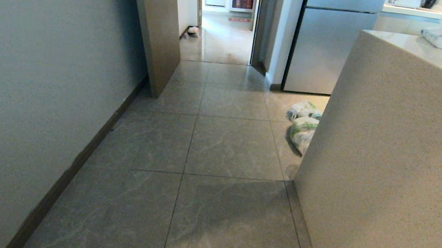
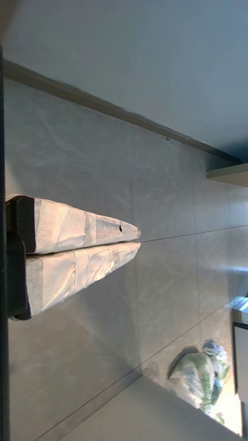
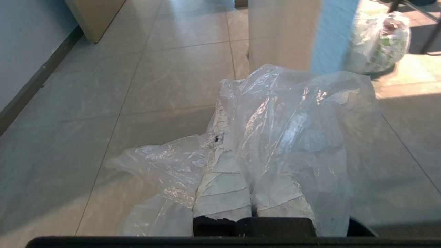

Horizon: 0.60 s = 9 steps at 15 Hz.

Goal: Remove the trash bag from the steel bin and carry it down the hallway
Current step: Put the trash bag at the door

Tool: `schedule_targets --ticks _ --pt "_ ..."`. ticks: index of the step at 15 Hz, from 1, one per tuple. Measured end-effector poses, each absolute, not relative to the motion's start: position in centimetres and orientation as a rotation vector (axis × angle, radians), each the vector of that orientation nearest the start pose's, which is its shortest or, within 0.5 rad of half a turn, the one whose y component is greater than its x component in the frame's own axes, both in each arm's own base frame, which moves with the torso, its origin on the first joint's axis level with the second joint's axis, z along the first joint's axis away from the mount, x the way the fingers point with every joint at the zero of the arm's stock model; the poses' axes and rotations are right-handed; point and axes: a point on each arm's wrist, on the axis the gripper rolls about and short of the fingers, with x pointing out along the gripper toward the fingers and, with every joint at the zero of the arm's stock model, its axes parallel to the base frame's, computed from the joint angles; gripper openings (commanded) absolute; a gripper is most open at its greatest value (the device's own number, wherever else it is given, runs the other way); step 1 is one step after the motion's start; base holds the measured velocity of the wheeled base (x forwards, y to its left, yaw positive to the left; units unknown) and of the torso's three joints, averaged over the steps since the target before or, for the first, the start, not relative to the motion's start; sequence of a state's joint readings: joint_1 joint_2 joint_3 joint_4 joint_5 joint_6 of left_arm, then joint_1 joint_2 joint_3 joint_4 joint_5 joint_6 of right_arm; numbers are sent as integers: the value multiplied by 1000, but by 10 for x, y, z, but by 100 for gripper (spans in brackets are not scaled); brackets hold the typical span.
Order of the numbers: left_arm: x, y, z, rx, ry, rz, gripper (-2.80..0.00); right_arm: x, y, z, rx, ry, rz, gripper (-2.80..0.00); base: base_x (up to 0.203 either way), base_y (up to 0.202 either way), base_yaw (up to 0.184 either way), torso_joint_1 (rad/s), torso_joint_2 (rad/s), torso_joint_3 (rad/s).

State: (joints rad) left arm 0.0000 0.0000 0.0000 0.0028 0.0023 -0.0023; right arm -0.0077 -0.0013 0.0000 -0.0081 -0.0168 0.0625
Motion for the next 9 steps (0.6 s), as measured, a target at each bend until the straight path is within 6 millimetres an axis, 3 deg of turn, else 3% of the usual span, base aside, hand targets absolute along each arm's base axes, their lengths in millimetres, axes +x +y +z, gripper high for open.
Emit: schedule_targets --ticks 9 --pt "-23 0 75 -2 3 3 -280 -23 0 76 63 -10 -24 -280 188 0 2 3 1 2"
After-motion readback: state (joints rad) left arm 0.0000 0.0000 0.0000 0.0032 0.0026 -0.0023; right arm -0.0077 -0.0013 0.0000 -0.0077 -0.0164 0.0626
